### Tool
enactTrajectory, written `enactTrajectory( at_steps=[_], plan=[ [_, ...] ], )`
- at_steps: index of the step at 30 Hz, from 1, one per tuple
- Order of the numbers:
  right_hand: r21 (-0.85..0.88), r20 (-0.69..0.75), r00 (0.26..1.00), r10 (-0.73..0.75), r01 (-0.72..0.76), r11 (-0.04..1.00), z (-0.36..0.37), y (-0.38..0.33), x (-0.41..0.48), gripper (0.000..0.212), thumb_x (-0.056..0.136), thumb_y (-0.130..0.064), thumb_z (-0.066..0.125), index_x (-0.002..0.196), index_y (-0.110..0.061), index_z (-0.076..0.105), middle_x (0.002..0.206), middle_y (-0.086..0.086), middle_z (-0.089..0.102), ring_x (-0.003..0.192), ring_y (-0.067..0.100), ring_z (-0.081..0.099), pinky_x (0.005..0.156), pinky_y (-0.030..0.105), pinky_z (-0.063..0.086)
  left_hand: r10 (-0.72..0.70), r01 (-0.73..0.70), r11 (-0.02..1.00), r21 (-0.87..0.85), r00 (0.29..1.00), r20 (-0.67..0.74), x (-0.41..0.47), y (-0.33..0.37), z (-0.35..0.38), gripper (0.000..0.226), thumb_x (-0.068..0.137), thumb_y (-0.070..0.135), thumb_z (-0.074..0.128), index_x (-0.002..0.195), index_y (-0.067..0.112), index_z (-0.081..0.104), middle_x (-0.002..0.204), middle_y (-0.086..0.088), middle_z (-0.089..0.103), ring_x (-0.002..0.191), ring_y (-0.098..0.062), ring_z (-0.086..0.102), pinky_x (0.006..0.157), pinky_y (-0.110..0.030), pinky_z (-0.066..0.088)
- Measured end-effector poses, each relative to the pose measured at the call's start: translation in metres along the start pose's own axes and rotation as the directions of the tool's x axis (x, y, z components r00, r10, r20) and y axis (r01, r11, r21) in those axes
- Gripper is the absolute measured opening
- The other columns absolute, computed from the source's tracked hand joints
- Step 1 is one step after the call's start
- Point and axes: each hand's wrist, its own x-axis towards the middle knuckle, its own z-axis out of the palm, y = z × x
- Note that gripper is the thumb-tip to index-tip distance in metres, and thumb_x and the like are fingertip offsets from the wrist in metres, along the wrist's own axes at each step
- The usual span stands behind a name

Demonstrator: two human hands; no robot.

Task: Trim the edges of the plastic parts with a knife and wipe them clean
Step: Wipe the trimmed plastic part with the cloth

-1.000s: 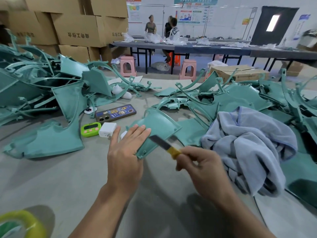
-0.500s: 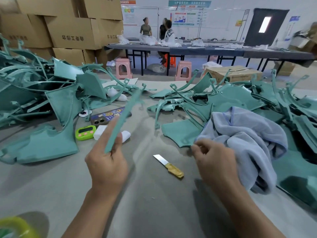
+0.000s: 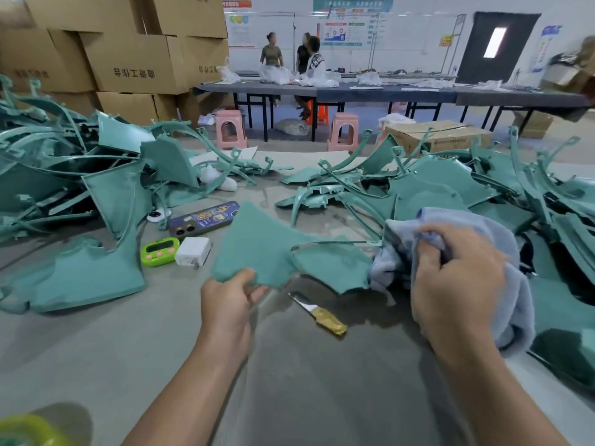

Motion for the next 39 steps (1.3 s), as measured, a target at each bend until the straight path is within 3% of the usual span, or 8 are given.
enactTrajectory(
  at_steps=[3,8,13,17,22,32,36,39],
  plan=[
    [0.210,-0.081,0.992,-0.101,0.116,0.971,0.001,-0.031,-0.002,0.019,0.096,-0.018,0.058,0.091,-0.032,0.070,0.076,-0.024,0.059,0.080,-0.004,0.050,0.079,0.013,0.039,-0.021,0.022,1.000,-0.021,1.000,0.016,-0.001,0.004,-0.001,0.031,0.088,-0.017,0.051,0.092,0.008,0.070,0.083,0.000,0.078,0.074,-0.019,0.076,0.061,-0.033,0.062],
    [0.613,-0.074,0.919,0.388,-0.265,0.744,0.002,-0.041,0.019,0.022,0.095,-0.014,0.060,0.087,-0.029,0.073,0.072,-0.017,0.067,0.069,-0.003,0.060,0.068,0.022,0.051,0.129,-0.134,0.989,-0.058,0.988,-0.084,-0.003,0.015,-0.009,0.028,0.090,-0.012,0.056,0.089,0.012,0.071,0.081,0.006,0.078,0.076,-0.012,0.075,0.060,-0.025,0.059],
    [0.384,0.154,0.987,-0.042,-0.020,0.923,0.010,-0.066,0.002,0.026,0.095,-0.021,0.064,0.117,-0.035,0.066,0.073,-0.026,0.067,0.064,-0.004,0.062,0.050,0.006,0.041,0.161,-0.161,0.987,0.004,0.986,-0.032,0.002,0.018,-0.010,0.026,0.091,-0.006,0.057,0.099,0.013,0.073,0.096,0.000,0.079,0.088,-0.022,0.076,0.068,-0.034,0.063],
    [0.377,0.212,0.975,-0.065,-0.020,0.926,0.036,-0.081,-0.015,0.019,0.092,-0.025,0.068,0.090,-0.030,0.050,0.068,-0.012,0.061,0.062,0.008,0.056,0.049,0.025,0.040,-0.025,0.012,0.997,0.080,0.987,0.159,-0.010,0.006,0.002,0.030,0.090,-0.011,0.053,0.103,0.009,0.070,0.098,-0.008,0.079,0.079,-0.024,0.076,0.059,-0.034,0.060],
    [0.186,0.599,0.775,-0.201,0.109,0.976,0.068,-0.093,-0.019,0.020,0.097,-0.032,0.059,0.084,-0.019,0.051,0.066,0.001,0.060,0.068,0.026,0.054,0.065,0.041,0.042,-0.128,0.096,0.987,0.126,0.953,0.273,-0.009,0.004,0.000,0.042,0.085,-0.018,0.048,0.096,0.013,0.074,0.095,-0.012,0.078,0.077,-0.023,0.073,0.060,-0.038,0.060],
    [-0.289,0.796,0.605,0.003,0.376,0.880,0.017,-0.036,-0.028,0.082,0.081,-0.051,0.062,0.152,-0.036,0.024,0.155,0.001,0.040,0.140,0.025,0.039,0.113,0.039,0.031,-0.103,0.080,0.988,0.131,0.978,0.180,-0.005,0.002,0.001,0.044,0.087,-0.013,0.055,0.086,0.023,0.080,0.091,-0.009,0.079,0.076,-0.026,0.076,0.057,-0.034,0.059],
    [-0.204,0.581,0.813,-0.042,0.196,0.959,0.013,-0.040,-0.018,0.011,0.092,-0.022,0.048,0.100,-0.027,0.045,0.084,0.000,0.065,0.067,0.019,0.052,0.058,0.033,0.034,-0.122,0.083,0.975,0.207,0.975,0.186,-0.008,-0.002,0.001,0.030,0.088,-0.013,0.054,0.099,0.010,0.070,0.091,-0.008,0.079,0.077,-0.028,0.076,0.053,-0.031,0.058],
    [-0.100,0.240,0.970,-0.031,0.057,0.993,0.018,-0.057,-0.005,0.014,0.088,-0.025,0.049,0.079,-0.023,0.038,0.065,-0.005,0.052,0.057,0.019,0.045,0.049,0.031,0.025,-0.132,0.072,0.973,0.218,0.953,0.274,-0.009,0.001,0.000,0.033,0.090,-0.012,0.052,0.107,0.012,0.066,0.100,-0.006,0.078,0.085,-0.028,0.076,0.056,-0.034,0.060]
  ],
)
